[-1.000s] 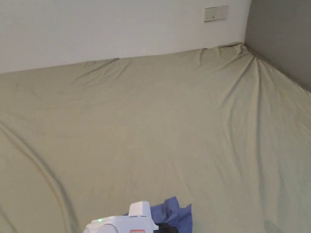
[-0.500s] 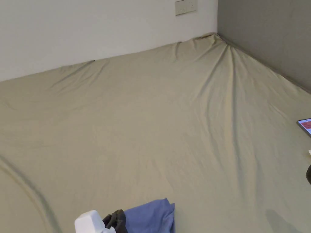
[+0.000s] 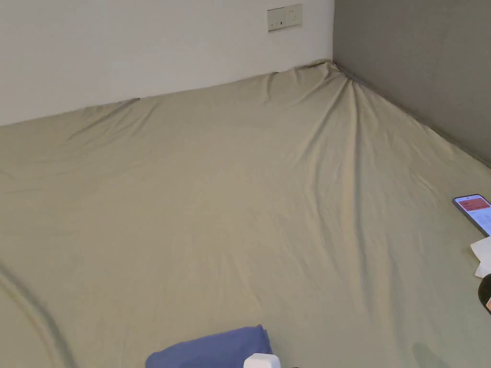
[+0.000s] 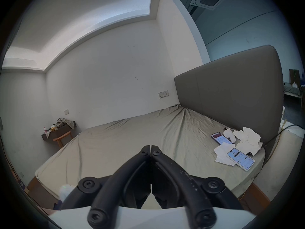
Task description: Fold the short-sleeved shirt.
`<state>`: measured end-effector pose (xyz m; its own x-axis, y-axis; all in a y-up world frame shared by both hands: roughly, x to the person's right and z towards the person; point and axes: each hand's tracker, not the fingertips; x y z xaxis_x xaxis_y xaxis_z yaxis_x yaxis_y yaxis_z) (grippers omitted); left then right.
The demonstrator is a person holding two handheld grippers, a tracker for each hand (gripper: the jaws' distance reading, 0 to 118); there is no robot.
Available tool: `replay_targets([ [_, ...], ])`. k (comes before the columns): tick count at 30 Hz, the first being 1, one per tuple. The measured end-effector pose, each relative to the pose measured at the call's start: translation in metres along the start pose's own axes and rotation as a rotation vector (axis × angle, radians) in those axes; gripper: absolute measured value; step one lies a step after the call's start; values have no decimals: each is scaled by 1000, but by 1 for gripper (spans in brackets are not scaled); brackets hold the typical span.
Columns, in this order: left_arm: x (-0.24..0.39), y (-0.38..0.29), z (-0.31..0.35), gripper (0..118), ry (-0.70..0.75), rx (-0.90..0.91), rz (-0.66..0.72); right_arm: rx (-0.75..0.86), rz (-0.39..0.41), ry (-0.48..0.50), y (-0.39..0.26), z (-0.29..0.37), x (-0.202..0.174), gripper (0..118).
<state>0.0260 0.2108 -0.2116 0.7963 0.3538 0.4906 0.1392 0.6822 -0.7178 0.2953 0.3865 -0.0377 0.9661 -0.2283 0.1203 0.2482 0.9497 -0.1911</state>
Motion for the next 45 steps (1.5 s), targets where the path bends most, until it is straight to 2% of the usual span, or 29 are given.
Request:
replay_targets([
  [3,-19,24,61,0,-45,185,70,-7,99,46,8,-13,-17,0],
  [6,-46,40,128,0,106,353,6,-58,138,166,9,-44,-45,0],
  [10,-86,34,192,0,263,435,58,-283,181,363,-27,-113,-87,1],
  [12,-104,21,214,0,319,438,135,-446,165,414,-62,-153,-107,1],
  [16,-130,-6,232,0,349,433,282,-711,237,428,-127,-209,-130,0],
  [18,-142,-19,235,0,353,414,346,-857,232,420,-158,-226,-136,0],
  [20,-150,-28,234,0,349,383,373,-986,296,384,-179,-238,-140,1],
  [21,-156,-30,232,1,338,363,392,-973,315,380,-184,-243,-142,1],
  [22,-164,-30,228,2,299,327,412,-936,294,389,-185,-244,-144,1],
  [25,-198,-18,203,6,100,198,455,-1002,290,379,-180,-254,-147,1],
  [26,-212,-13,190,12,11,135,485,-1006,297,383,-177,-255,-148,1],
  [27,-229,-8,173,24,-93,74,515,-1012,304,384,-176,-256,-148,1],
  [29,-259,-3,138,82,-250,-50,625,-1017,331,393,-175,-258,-150,1],
  [30,-271,-3,120,105,-334,-114,667,-1017,344,396,-175,-258,-151,1],
  [31,-279,-4,106,118,-407,-155,696,-1018,346,397,-175,-258,-151,1],
  [32,-285,-6,95,118,-461,-174,720,-1022,345,398,-175,-259,-151,1],
  [35,-291,-13,65,118,-474,-229,767,-1026,341,405,-176,-260,-150,1],
  [36,-291,-14,60,118,-516,-213,785,-1026,337,407,-176,-261,-149,1],
  [37,-284,-13,59,116,-617,-163,815,-1023,331,410,-176,-260,-148,1],
  [39,-274,-14,43,112,-616,-246,862,-1012,307,415,-177,-259,-144,1],
  [41,-267,-16,35,89,-584,-228,808,-988,271,421,-180,-257,-140,1],
  [42,-263,-15,34,76,-527,-236,773,-965,226,420,-182,-255,-136,1],
  [43,-261,-14,33,49,-471,-257,762,-939,182,423,-184,-252,-131,1],
  [44,-262,-15,34,39,-427,-266,763,-916,147,425,-186,-249,-126,0],
  [45,-268,-19,35,38,-429,-256,789,-892,96,425,-189,-245,-121,0],
])
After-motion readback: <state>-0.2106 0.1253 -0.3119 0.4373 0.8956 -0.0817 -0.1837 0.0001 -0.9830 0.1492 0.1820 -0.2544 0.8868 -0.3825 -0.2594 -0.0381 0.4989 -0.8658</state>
